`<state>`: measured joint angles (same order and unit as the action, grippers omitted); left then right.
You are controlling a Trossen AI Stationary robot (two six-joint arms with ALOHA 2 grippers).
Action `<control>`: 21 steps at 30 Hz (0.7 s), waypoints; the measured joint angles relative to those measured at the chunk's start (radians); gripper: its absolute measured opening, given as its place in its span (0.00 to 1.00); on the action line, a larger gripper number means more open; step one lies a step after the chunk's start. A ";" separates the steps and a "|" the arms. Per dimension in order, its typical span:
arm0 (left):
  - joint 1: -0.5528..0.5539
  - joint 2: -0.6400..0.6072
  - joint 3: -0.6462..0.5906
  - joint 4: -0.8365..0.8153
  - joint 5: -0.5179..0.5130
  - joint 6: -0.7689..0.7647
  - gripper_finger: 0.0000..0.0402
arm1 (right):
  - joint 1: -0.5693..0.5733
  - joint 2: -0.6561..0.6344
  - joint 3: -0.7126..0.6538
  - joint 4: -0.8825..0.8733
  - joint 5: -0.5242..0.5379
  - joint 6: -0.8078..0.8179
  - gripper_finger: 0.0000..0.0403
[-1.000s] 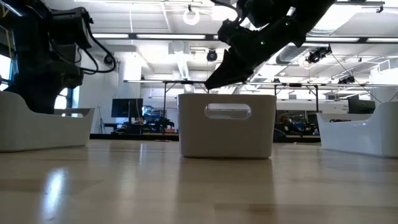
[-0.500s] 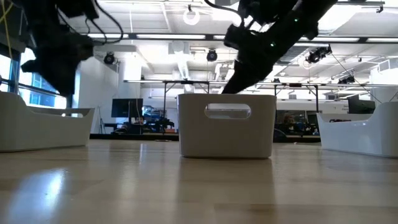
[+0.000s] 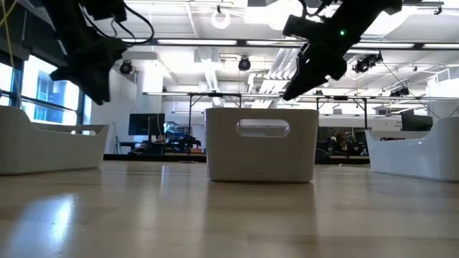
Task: Pick & Place First Aid Supplies
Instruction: Put the alcohol pad into the white bin
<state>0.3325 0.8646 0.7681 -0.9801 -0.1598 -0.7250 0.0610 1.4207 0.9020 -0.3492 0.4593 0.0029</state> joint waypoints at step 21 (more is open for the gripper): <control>0.531 0.257 0.000 0.441 0.265 0.315 0.27 | -0.166 -0.119 0.000 0.026 0.009 -0.098 0.34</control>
<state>0.8635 1.1219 0.7681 -0.5391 0.1051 -0.4098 -0.1047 1.3019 0.9020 -0.3231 0.4687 -0.0946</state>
